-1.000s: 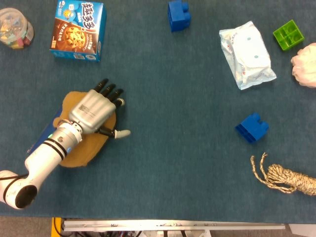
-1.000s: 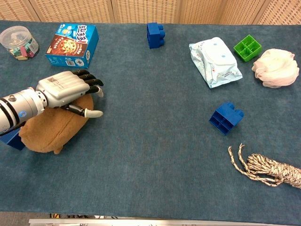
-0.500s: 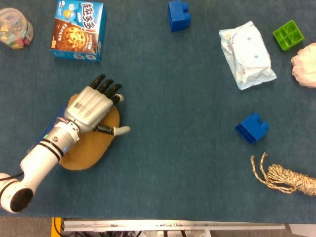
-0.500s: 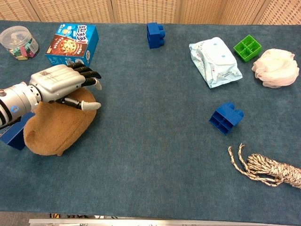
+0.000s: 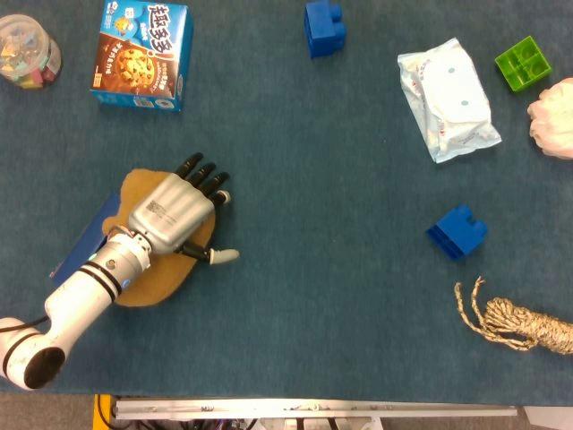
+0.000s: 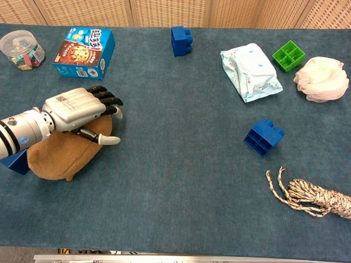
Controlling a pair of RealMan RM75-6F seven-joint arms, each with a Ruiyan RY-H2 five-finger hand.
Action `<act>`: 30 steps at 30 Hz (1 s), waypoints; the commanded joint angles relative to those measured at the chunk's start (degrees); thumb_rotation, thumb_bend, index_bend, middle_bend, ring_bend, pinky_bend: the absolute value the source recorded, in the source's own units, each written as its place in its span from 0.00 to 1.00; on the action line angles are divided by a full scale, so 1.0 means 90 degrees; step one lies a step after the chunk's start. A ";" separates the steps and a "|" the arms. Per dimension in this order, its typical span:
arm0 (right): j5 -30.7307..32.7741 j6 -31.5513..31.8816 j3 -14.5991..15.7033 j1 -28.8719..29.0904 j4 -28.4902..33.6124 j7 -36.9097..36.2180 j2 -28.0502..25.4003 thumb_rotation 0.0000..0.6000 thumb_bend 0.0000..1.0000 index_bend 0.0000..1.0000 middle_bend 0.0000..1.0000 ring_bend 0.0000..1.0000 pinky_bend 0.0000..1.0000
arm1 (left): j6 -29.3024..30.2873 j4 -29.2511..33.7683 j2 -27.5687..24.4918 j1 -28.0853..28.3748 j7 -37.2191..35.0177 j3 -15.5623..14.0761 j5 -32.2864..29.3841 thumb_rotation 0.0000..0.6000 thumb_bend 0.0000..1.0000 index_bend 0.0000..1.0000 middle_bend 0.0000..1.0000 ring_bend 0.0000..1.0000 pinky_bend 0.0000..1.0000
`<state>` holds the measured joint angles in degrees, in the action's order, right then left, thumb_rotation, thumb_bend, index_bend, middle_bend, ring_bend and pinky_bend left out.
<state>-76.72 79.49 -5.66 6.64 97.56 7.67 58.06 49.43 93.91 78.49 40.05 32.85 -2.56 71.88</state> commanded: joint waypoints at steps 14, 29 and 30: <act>-0.0008 0.0017 -0.0007 -0.0015 -0.0033 -0.0061 0.0013 1.00 0.16 0.30 0.41 0.29 0.24 | 0.0303 -0.0127 -0.0110 0.0029 0.0310 0.0387 -0.1377 0.01 0.08 0.22 0.12 0.08 0.00; -0.0088 0.0129 0.0002 -0.0084 -0.0007 -0.0143 -0.0037 1.00 0.16 0.30 0.41 0.29 0.24 | 0.1104 0.0589 -0.0711 -0.0456 -0.0890 0.0527 -0.0684 0.00 0.07 0.22 0.11 0.08 0.00; -0.0094 0.0132 0.0006 -0.0090 -0.0010 -0.0159 -0.0046 1.00 0.16 0.30 0.41 0.29 0.24 | 0.1218 0.0648 -0.0760 -0.0523 -0.1006 0.0538 -0.0592 0.01 0.07 0.22 0.11 0.08 0.00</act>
<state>-77.53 80.66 -5.63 5.87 97.48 6.29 57.69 58.36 98.25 72.90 36.74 26.10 1.99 64.59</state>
